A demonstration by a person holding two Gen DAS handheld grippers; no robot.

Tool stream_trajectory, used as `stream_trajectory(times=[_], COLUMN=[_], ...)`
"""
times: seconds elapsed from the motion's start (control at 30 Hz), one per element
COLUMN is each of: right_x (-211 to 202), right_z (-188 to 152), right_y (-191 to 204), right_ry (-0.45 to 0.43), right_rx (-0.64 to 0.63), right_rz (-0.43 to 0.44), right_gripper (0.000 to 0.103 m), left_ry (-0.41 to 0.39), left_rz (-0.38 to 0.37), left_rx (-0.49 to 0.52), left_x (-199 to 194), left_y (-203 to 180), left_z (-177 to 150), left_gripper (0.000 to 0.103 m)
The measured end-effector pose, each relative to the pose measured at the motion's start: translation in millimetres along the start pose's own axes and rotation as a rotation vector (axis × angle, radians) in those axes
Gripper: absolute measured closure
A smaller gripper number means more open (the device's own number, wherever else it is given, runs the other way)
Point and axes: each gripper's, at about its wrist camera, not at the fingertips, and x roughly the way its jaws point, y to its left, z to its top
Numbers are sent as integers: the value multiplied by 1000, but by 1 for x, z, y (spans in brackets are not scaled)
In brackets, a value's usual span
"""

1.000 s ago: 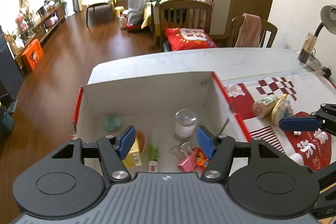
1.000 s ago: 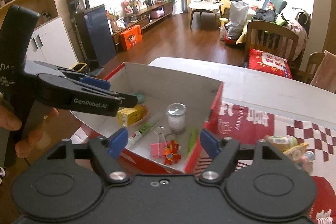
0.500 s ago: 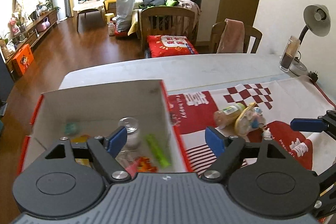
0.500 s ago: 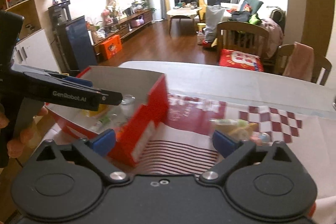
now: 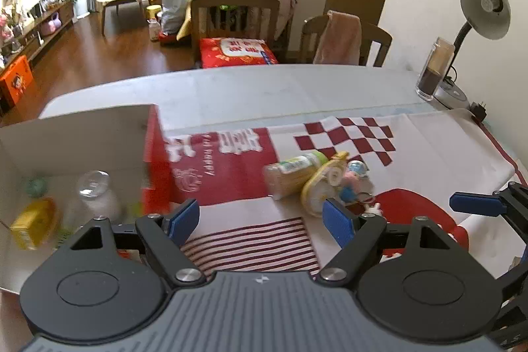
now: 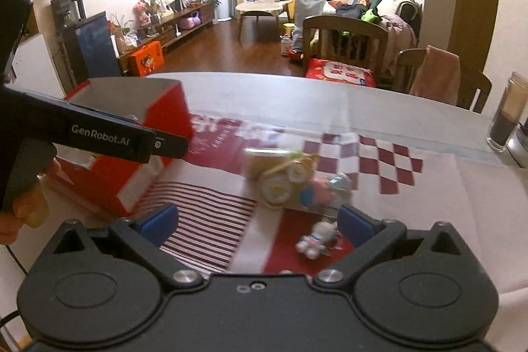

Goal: Organize rigid objects
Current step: 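Lower the left tool to the yellow tape dispenser while the right tool approaches the white rabbit figurine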

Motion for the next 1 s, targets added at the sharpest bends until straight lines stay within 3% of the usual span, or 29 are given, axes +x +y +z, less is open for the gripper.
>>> stream_trajectory(times=[0.33,0.43,0.67,0.9,1.0], right_x=[26,37,58,74,80], right_z=[-17,-22,-31,-35,-36], right_y=[-34,-37,-42,-43,-44], right_ry=[52,68,100,119,120], right_rx=[-27,-59,-105,-152,-161], right_rz=[10,11,28,29,25], right_gripper=[1,2,8,20,23], left_ry=[39,81,119,96,96], left_rz=[-26,-51,-31,9,12], left_rx=[20,29,16,153,166], left_x=[52,73,107,126,134], left_y=[-46,-52,-59,-77,-79], left_z=[-1,-2,-5,-10,-10], left_gripper=[21,21,21,21,21])
